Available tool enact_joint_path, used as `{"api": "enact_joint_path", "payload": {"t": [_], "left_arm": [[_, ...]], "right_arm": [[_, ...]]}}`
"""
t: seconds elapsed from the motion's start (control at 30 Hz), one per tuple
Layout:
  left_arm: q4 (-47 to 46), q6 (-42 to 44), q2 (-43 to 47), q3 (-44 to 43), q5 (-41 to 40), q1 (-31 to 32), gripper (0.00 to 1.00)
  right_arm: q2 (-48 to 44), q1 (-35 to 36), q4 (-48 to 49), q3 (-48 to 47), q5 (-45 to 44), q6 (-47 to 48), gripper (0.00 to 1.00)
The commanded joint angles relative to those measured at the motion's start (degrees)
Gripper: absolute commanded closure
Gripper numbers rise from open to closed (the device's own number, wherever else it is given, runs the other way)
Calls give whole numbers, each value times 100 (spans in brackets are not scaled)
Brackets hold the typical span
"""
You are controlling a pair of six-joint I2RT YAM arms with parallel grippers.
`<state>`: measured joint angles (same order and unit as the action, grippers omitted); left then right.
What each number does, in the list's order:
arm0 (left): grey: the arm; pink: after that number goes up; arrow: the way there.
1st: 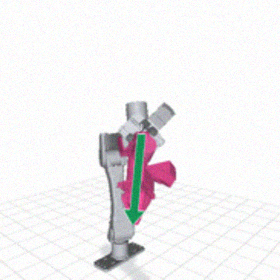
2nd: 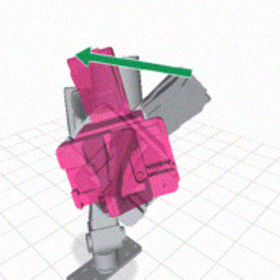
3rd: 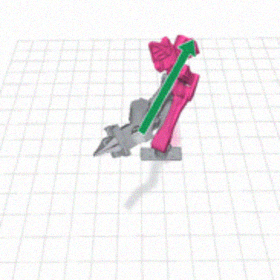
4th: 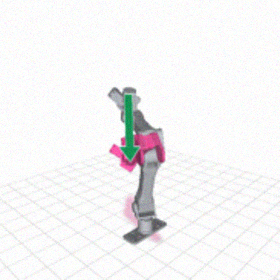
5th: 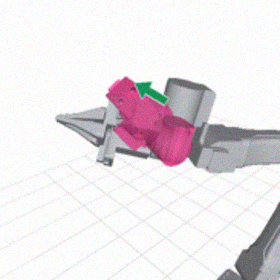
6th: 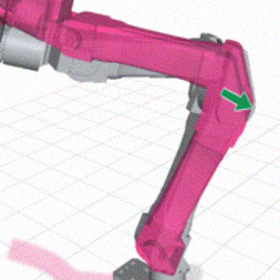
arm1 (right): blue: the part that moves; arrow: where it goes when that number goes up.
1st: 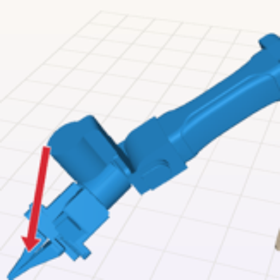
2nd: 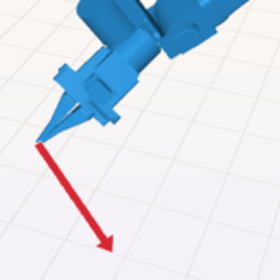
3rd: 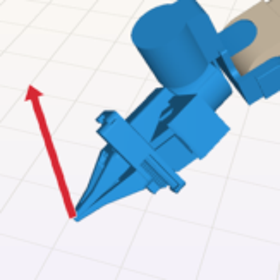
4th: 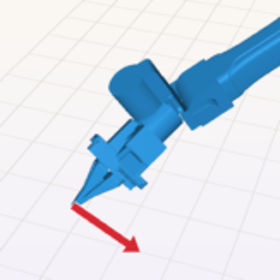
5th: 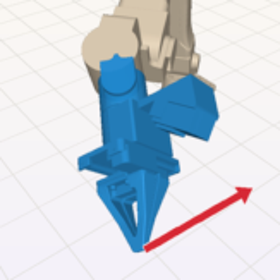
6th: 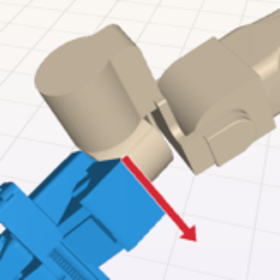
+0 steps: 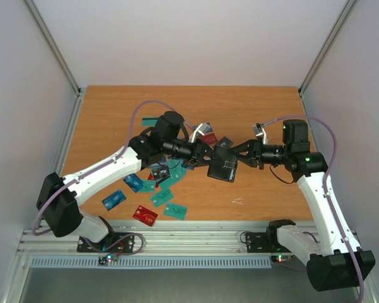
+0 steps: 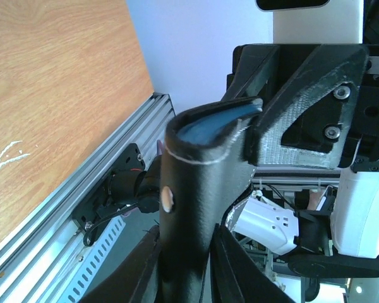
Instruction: Put the credit cards into the card holder
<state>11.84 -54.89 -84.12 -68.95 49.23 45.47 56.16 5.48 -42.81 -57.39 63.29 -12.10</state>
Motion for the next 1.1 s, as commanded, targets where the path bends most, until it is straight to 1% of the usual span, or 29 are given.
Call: {"api": "enact_joint_path", "payload": {"t": [0.0, 0.1, 0.13, 0.2, 0.23, 0.27, 0.3, 0.33, 0.37, 0.4, 0.47, 0.5, 0.6, 0.67, 0.83, 0.97, 1.07], "left_arm": [[291, 85, 41, -377, -222, 52, 77], [665, 276, 100, -549, -497, 60, 65], [847, 361, 129, -607, -629, 62, 58], [1528, 716, 173, -861, -1076, 86, 40], [2045, 1009, 180, -1057, -1463, 134, 34], [2541, 1265, 172, -1350, -2079, 228, 24], [3034, 1709, 153, -1501, -2445, 305, 16], [3503, 2055, 117, -1837, -3215, 495, 11], [3853, 2304, 63, -2061, -3691, 640, 8], [4145, 2632, 7, -2236, -4098, 787, 6], [4512, 2912, -122, -2517, -4651, 1031, 1], [4605, 2979, -175, -2613, -4837, 1154, 1], [4543, 3180, -298, -2756, -5303, 1582, 1], [4353, 3265, -361, -2752, -5494, 1813, 1], [3866, 3324, -657, -2707, -5706, 2262, 1], [3811, 3301, -1081, -2975, -5721, 2525, 1], [3823, 3216, -1324, -3119, -5653, 2604, 1]], "right_arm": [[-56, 42, 87, -54, 216, -142, 85], [18, 53, -184, -168, -17, -160, 95], [64, 48, -297, -214, -104, -191, 98], [130, 44, -502, -301, -287, -297, 99], [166, 49, -616, -352, -385, -358, 99], [200, 49, -828, -437, -582, -400, 99], [266, 50, -1110, -545, -837, -407, 99], [340, 58, -1427, -672, -1209, -402, 99], [436, 63, -1761, -809, -1553, -390, 99], [546, 86, -2120, -967, -1858, -390, 99], [737, 165, -2617, -1269, -2403, -442, 99], [811, 234, -2825, -1407, -2683, -512, 99], [1035, 530, -3249, -1773, -3419, -765, 99], [1158, 698, -3329, -1915, -3650, -958, 99], [1411, 976, -3594, -2284, -4081, -1285, 99], [1661, 1088, -3910, -2608, -4295, -1413, 99], [1747, 1175, -4012, -2764, -4425, -1483, 99]]}}
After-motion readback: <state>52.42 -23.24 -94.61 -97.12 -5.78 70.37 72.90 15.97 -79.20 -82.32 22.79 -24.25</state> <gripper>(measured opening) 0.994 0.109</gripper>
